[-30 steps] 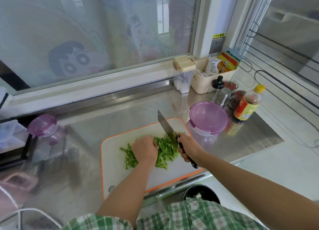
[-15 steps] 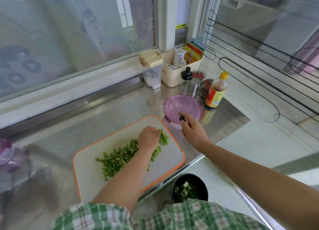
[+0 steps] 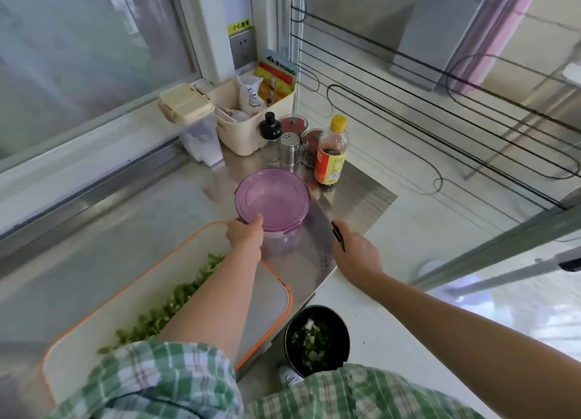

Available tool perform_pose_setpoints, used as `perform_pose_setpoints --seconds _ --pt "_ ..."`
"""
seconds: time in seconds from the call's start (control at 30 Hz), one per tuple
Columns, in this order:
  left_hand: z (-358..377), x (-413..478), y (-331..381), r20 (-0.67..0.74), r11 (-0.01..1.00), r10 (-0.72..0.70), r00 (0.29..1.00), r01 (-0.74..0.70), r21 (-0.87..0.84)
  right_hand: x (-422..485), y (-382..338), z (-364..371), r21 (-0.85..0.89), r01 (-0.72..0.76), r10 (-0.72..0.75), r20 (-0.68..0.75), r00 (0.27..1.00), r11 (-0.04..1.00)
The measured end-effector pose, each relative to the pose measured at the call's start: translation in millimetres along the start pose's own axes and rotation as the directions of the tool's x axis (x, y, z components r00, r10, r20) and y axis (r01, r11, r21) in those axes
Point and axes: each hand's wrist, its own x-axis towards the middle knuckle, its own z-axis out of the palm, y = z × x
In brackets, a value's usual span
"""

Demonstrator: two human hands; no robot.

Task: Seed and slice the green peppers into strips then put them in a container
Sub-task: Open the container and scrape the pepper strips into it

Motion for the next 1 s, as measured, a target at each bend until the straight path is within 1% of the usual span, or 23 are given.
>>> perform_pose_setpoints --seconds 0.07,0.1,0.17,0.23,0.3,0.4,0.5,0.57,0.6,0.63,0.67,0.7,0.73,0.77,0.8,0.83,0.87,0.9,1.0 --pt "-2.8 2.9 -0.6 -0.025 0.998 -0.024 0.999 0.022 -0.066 7.6 -0.1 6.9 -0.014 0.014 -0.014 0.033 0.999 1.000" --pt "-4.8 3.2 -0.3 -0.024 0.992 -0.032 0.999 0.029 -0.126 11.7 -0.3 11.2 -0.014 0.027 -0.026 0.053 0.998 1.000" --pt "-13.1 0.0 2.0 -0.036 0.981 -0.009 0.999 0.002 -0.194 19.6 -1.3 21.5 -0.013 0.046 -0.044 0.114 0.992 0.999" --pt "-26.3 -2.9 2.6 -0.073 0.981 0.063 0.995 -0.075 -0.179 24.8 -2.3 31.8 -0.021 0.054 -0.049 0.192 0.980 0.998" --pt "-45.2 -7.2 3.6 -0.094 0.977 0.099 0.991 -0.115 -0.179 28.4 -6.1 42.1 -0.032 0.075 -0.064 0.261 0.963 0.997" --pt "-76.7 -13.5 2.1 -0.082 0.964 0.085 0.993 -0.103 -0.244 37.2 -14.5 59.3 -0.076 0.140 -0.104 0.357 0.928 0.987" --pt "-105.2 -20.7 -1.1 -0.092 0.958 0.070 0.993 -0.092 -0.271 49.6 -28.8 66.8 -0.131 0.094 -0.037 0.381 0.924 0.987" --pt "-122.3 -22.9 -5.7 -0.107 0.959 0.073 0.992 -0.099 -0.264 56.9 -42.9 65.2 -0.224 0.063 0.031 0.396 0.918 0.973" --pt "-130.6 -27.6 -5.6 -0.113 0.962 0.080 0.990 -0.107 -0.253 60.0 -52.0 63.3 -0.280 0.073 0.046 0.397 0.917 0.957" --pt "-138.7 -28.8 -7.6 -0.125 0.965 0.089 0.988 -0.116 -0.235 60.7 -64.5 58.0 -0.305 0.094 0.028 0.373 0.928 0.948" --pt "-146.5 -31.7 -9.2 -0.144 0.971 0.101 0.984 -0.129 -0.204 60.0 -77.7 53.8 -0.271 0.128 -0.036 0.319 0.947 0.954" --pt "-153.9 -33.0 -12.1 -0.163 0.975 0.112 0.980 -0.139 -0.171 56.7 -93.3 48.4 -0.163 0.163 -0.117 0.258 0.959 0.973" --pt "-161.4 -35.7 -14.4 -0.181 0.978 0.125 0.975 -0.152 -0.143 53.4 -109.5 43.8 0.016 0.200 -0.199 0.194 0.961 0.980" --pt "-168.1 -40.0 -16.3 -0.205 0.979 0.144 0.968 -0.169 -0.111 47.3 -126.7 39.4 0.235 0.191 -0.236 0.180 0.955 0.953" --pt "-175.1 -45.1 -17.9 -0.235 0.981 0.159 0.959 -0.181 -0.075 40.3 -143.2 36.0 0.432 0.137 -0.252 0.222 0.942 0.892" --pt "-182.6 -47.6 -21.5 -0.272 0.979 0.180 0.945 -0.200 -0.049 32.1 -158.2 33.3 0.541 0.055 -0.254 0.300 0.919 0.839" --pt "-190.7 -49.6 -25.2 -0.306 0.978 0.190 0.933 -0.207 -0.024 26.2 -167.8 34.9 0.571 0.013 -0.267 0.363 0.893 0.821" --pt "-198.9 -52.1 -27.8 -0.341 0.978 0.195 0.920 -0.209 -0.006 19.4 -175.4 36.5 0.570 -0.002 -0.272 0.394 0.878 0.821" --pt "-223.7 -61.0 -35.0 -0.415 0.981 0.193 0.889 -0.184 0.062 1.2 -186.7 50.9 0.613 -0.090 -0.243 0.438 0.866 0.785"
